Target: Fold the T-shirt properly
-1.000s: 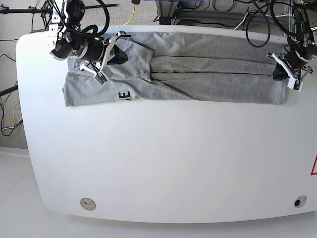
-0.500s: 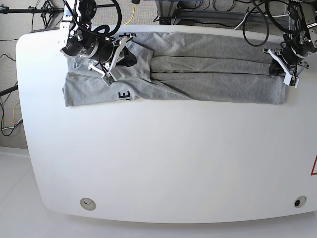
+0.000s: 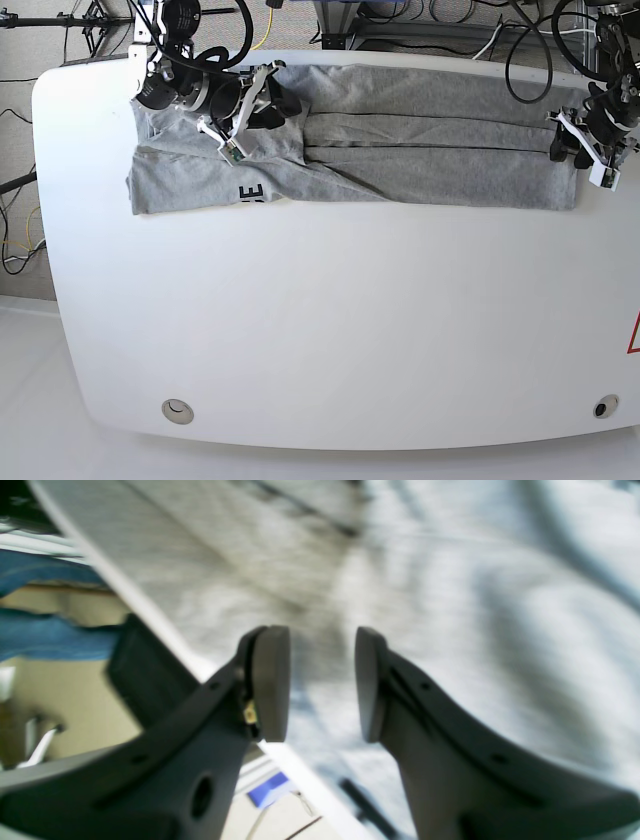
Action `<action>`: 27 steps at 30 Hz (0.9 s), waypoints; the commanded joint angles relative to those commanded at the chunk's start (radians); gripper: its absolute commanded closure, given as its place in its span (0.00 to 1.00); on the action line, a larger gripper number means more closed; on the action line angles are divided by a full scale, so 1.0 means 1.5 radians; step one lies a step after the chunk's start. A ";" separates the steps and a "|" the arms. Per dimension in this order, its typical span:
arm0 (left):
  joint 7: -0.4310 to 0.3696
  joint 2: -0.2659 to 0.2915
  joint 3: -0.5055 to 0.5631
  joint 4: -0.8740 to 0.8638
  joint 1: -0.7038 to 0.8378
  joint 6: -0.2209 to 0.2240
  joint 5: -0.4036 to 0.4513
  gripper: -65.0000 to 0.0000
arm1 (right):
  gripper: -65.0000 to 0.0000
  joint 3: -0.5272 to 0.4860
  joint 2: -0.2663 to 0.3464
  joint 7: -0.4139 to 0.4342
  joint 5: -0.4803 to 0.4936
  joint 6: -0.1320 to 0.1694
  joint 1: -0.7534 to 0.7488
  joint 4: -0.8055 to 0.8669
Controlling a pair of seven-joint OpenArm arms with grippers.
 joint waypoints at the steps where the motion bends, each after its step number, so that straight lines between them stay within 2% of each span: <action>1: 0.002 -0.002 -0.001 0.000 -0.001 0.000 -0.001 0.52 | 0.62 -0.005 0.002 0.000 0.004 0.000 0.001 -0.004; 7: 0.011 -0.009 0.004 0.001 0.001 0.000 -0.004 0.49 | 0.59 -0.028 0.018 -0.008 0.027 0.000 0.004 -0.009; 9: 0.009 -0.014 0.012 0.016 0.013 0.001 0.007 0.44 | 0.56 -0.039 0.039 -0.016 0.042 0.000 0.001 -0.004; 17: -0.001 -0.010 0.007 0.043 0.019 0.004 0.007 0.41 | 0.56 0.011 0.042 -0.012 0.023 0.000 0.005 0.018; 19: -0.008 -0.005 0.006 0.056 0.019 0.004 0.005 0.41 | 0.59 0.033 0.035 -0.004 -0.004 0.000 0.009 0.023; 21: -0.016 0.002 0.003 0.066 0.021 0.003 0.002 0.42 | 0.67 0.057 0.027 0.010 -0.049 0.000 0.017 0.024; 23: -0.028 0.008 0.004 0.045 0.015 -0.003 0.008 0.42 | 0.82 0.060 0.017 0.035 -0.117 0.000 0.022 0.019; 25: -0.026 0.015 0.004 0.041 0.015 -0.003 0.009 0.46 | 0.96 0.069 0.007 0.057 -0.162 0.000 0.029 0.018; 27: -0.025 0.022 0.004 0.037 0.014 -0.002 0.012 0.49 | 1.00 0.069 0.005 0.067 -0.183 0.000 0.044 0.011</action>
